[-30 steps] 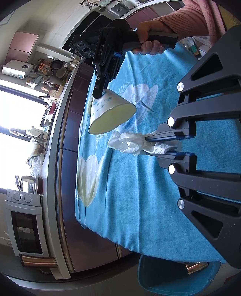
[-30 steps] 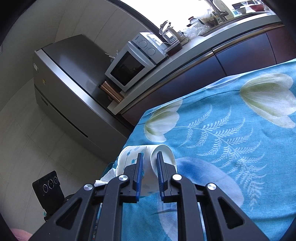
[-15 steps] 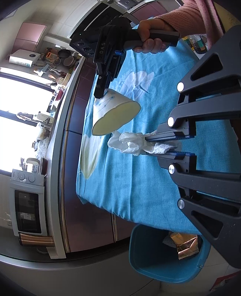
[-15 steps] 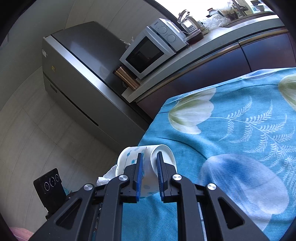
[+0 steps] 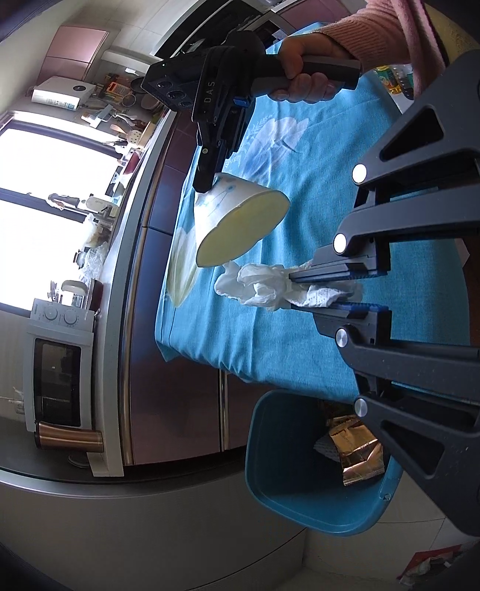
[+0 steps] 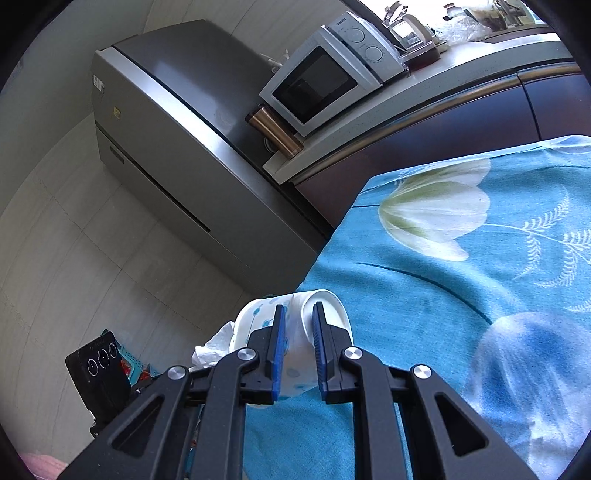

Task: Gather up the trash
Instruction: 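Carry the tissue and paper cup over the teal bin with both tools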

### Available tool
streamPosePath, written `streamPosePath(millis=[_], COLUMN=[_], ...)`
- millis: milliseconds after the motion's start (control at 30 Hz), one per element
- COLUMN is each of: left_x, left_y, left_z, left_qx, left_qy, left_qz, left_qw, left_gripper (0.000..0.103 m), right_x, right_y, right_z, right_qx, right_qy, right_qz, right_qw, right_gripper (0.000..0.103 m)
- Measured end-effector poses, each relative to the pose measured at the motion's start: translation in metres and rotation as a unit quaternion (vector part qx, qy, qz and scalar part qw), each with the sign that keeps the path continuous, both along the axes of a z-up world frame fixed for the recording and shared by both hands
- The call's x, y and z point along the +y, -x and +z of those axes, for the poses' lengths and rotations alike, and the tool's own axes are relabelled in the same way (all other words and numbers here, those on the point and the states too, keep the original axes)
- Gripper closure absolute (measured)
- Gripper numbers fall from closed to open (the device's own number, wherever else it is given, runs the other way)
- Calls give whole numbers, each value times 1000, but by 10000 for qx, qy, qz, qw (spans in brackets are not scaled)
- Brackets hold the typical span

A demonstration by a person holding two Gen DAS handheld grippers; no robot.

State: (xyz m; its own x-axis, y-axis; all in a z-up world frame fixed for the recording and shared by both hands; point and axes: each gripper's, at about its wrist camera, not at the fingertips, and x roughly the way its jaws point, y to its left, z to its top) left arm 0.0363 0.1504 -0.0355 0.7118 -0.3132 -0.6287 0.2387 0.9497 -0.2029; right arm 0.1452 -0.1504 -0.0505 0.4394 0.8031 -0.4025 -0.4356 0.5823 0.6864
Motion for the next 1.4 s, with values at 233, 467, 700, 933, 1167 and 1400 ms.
streamPosePath(millis=[233,467,700,933,1167,1400], left_x=[27,45,58,71,80,88], left_y=[3,6,6,6,6,4], left_z=[4,5,6,6,5,6], left_qx=[-52,-74,-77,-80,-72,-65], left_qy=[-7,-19,-20,-43,-41,-62], left_qz=[288,481,637,765,885,988], left_qw=[9996,9988,9979,9970,9960,9951], left_gripper=[93,93,93,93,93,93], right_x=[24,43,63,79,91,104], right_y=[-4,-8,-12,-18,-19,-20], right_z=[4,6,7,7,9,10], right_qx=[-56,-68,-68,-67,-100,-131], right_qy=[13,28,57,60,92,112], right_qz=[199,375,548,673,803,913], right_qw=[9998,9993,9985,9977,9967,9957], right_gripper=[90,90,90,90,90,90])
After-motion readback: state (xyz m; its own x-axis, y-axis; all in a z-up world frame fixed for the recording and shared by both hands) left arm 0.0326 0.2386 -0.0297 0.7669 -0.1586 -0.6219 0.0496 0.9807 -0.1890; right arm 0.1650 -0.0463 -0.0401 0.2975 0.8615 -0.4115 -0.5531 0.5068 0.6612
